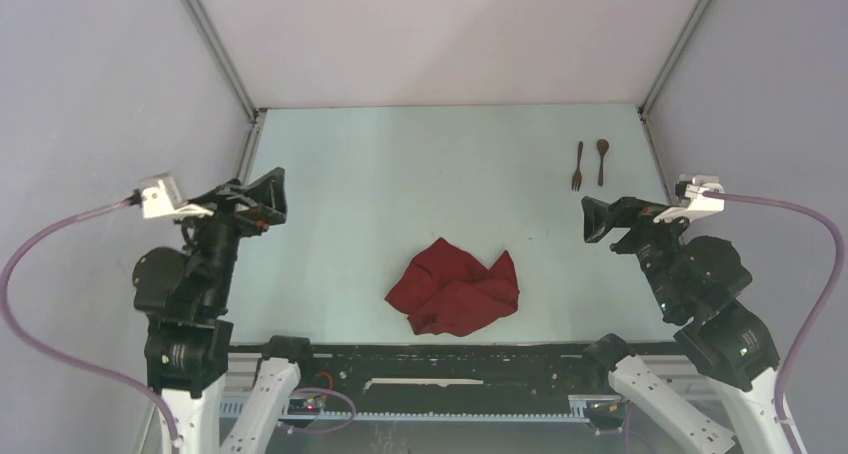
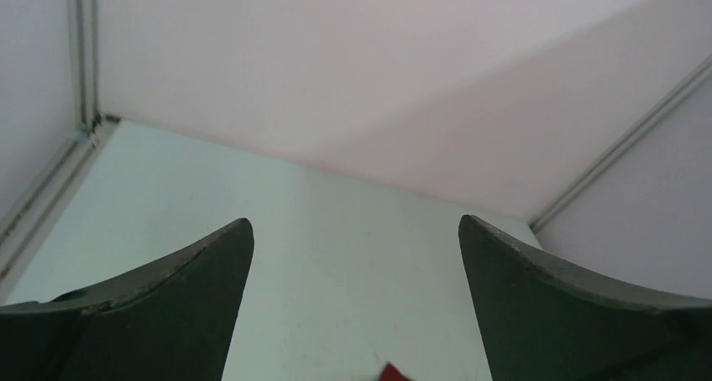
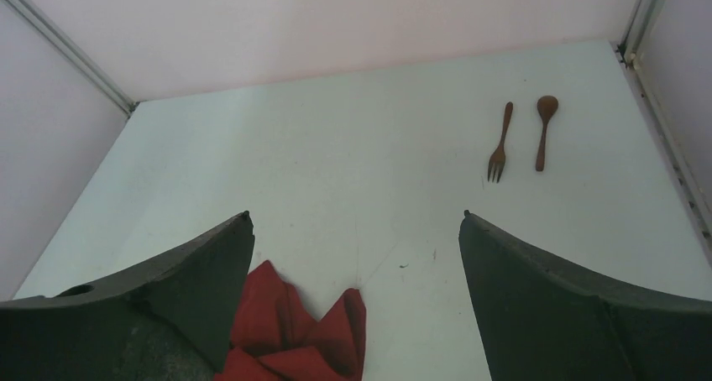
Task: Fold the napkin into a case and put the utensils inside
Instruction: Pick up the crumpled napkin from the center of the board, then flatten out the crumpled napkin at the center of the board.
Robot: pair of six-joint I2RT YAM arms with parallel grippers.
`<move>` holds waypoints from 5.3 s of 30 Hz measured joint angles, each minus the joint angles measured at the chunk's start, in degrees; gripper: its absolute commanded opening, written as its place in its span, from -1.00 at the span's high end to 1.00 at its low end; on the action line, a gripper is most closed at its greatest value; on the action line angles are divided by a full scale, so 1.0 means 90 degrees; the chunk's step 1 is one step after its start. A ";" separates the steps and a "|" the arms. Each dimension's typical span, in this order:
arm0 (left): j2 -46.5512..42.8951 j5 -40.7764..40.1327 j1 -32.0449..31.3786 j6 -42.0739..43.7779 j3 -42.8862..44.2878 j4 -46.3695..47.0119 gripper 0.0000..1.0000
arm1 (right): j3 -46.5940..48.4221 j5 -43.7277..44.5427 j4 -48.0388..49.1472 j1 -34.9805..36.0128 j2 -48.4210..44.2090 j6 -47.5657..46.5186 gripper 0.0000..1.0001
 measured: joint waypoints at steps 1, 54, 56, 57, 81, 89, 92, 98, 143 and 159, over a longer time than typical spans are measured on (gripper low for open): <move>0.0092 -0.0141 -0.0231 0.0012 -0.0032 -0.0090 -0.99 | 0.0000 0.0015 -0.0015 0.0007 0.0019 0.0012 -0.99; 0.2246 0.0551 -0.2118 -0.1943 -0.4707 0.1222 1.00 | -0.0884 -0.4333 0.1858 -0.0170 0.6856 0.2567 -0.49; 0.2084 0.0544 -0.1940 -0.1967 -0.4731 0.1127 1.00 | -0.1071 -0.4078 0.1664 -0.0362 0.6666 0.2472 -0.49; 0.2035 0.0563 -0.1928 -0.1984 -0.4745 0.1088 1.00 | -0.1219 -0.3997 0.1581 -0.0498 0.6521 0.2458 -0.50; 0.1188 0.0937 -0.1919 -0.2387 -0.5190 0.0323 0.04 | -0.0656 -0.1224 0.0449 -0.0236 0.7592 0.2429 0.00; 0.1039 0.0549 -0.2382 -0.2722 -0.5287 -0.0126 -0.65 | -0.0629 -0.1209 0.0673 -0.0204 0.7618 0.2424 0.93; 0.1137 0.0202 -0.3021 -0.2975 -0.5299 -0.0223 -0.57 | -0.0636 -0.1248 0.0704 -0.0223 0.7618 0.2395 1.00; 0.1962 0.0136 -0.3402 -0.3242 -0.5430 0.0544 -0.33 | -0.0860 -0.1333 0.0899 -0.0260 0.7436 0.2395 1.00; 0.5588 -0.0765 -0.3971 -0.5238 -0.2875 -0.2023 0.05 | -0.1931 -0.1928 0.1460 -0.0806 0.5894 0.2511 1.00; 0.6181 -0.0585 -0.3903 -0.5404 -0.2596 -0.1841 1.00 | -0.2038 -0.2212 0.1583 -0.0954 0.5600 0.2329 1.00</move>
